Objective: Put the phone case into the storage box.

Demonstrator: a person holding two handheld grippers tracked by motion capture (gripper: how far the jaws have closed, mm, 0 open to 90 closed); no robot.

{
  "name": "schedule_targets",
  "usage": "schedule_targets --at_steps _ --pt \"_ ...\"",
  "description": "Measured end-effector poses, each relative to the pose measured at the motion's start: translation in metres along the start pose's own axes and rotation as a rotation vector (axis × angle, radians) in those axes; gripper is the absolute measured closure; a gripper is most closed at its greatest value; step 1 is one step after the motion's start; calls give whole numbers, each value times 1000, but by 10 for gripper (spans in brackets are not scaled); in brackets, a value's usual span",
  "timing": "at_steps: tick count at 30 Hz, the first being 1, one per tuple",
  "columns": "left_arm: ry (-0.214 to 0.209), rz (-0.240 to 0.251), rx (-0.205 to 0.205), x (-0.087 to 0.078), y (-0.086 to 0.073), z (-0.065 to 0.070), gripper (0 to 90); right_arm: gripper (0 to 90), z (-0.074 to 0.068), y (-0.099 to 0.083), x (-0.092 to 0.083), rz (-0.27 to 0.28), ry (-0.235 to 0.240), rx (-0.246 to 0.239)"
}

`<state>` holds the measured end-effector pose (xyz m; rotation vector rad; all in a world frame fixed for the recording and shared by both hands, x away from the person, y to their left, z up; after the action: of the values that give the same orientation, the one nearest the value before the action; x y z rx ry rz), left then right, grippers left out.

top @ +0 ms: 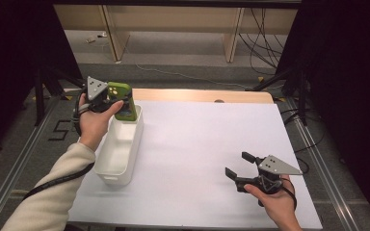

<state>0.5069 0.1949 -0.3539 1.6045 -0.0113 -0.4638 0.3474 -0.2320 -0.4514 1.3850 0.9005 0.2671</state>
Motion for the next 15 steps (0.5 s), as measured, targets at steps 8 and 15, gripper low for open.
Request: schedule_targets --at_steps 8,15 --pt "1 -3 4 3 0 -2 155 158 0 0 0 -1 0 0" --pt "4 -11 5 7 -1 -4 155 158 0 0 0 0 0 0"
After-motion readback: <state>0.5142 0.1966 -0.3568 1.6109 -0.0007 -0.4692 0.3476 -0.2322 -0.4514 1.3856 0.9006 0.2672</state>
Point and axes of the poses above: each handheld gripper's, and its own axes: x roughly forward along the jaws, y roughly out of its top, z roughly to its right, the point moved 4 cm from there along x, roughly forward along the jaws, and after that the axes turned 6 degrees about -z, right-handed, at the moved point
